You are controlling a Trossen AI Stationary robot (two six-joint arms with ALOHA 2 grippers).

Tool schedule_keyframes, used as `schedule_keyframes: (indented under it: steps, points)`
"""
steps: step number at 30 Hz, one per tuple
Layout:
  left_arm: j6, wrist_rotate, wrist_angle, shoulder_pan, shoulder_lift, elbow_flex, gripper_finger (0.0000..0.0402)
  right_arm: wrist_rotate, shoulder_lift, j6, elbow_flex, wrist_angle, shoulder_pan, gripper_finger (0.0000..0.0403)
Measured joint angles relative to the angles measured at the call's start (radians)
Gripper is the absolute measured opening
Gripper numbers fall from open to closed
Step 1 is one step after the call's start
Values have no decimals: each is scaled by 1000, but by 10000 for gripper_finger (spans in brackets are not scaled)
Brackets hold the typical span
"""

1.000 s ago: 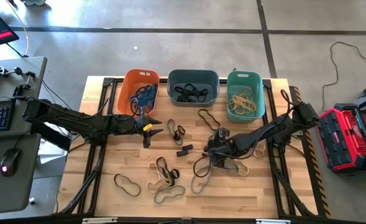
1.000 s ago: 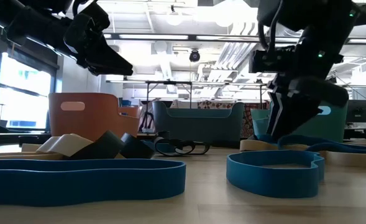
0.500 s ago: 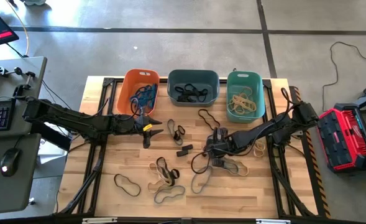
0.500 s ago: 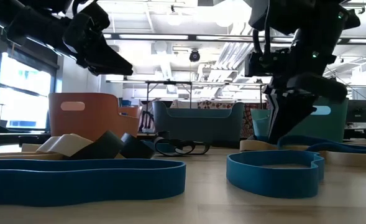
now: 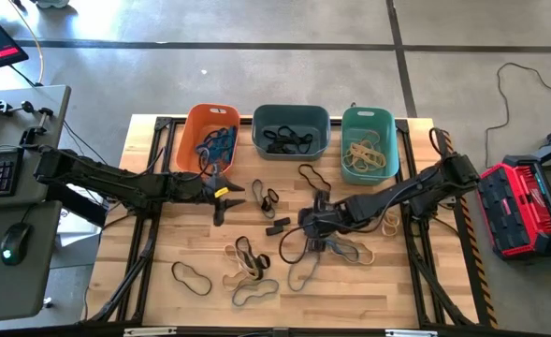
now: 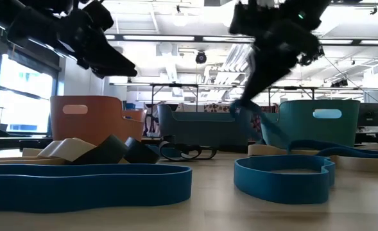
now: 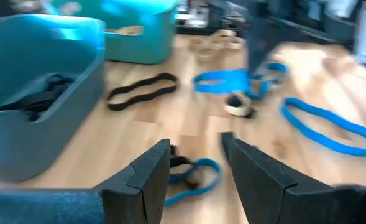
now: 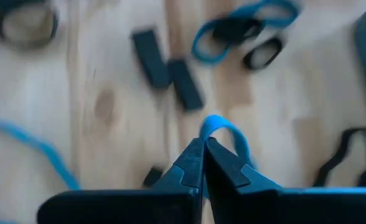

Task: Sort rubber bands into baskets
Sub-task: Put the blue rubber band into the orange bin

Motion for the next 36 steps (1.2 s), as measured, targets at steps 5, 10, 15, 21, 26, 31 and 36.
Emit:
schedule_keyframes:
  steps: [5,10,15,21,26,31,36]
  points:
    - [34,116,1,0,0,0,158,67,0,-54,31,103,-12,0]
    - [89,127,32,-15,33,0,158,54,0,-117,31,262,-26,0]
    - [171,118,205,-63,149,0,158,51,0,-156,31,377,-29,0]
    - [226,-36,376,-106,285,27,158,50,0,-179,31,433,-29,0]
    - [242,-81,376,-114,369,94,161,49,0,-184,31,446,-29,0]
    - [242,-121,375,-114,432,162,171,24,0,-187,31,458,-27,0]
    - [259,-120,375,-118,455,198,174,21,0,-187,31,467,-26,0]
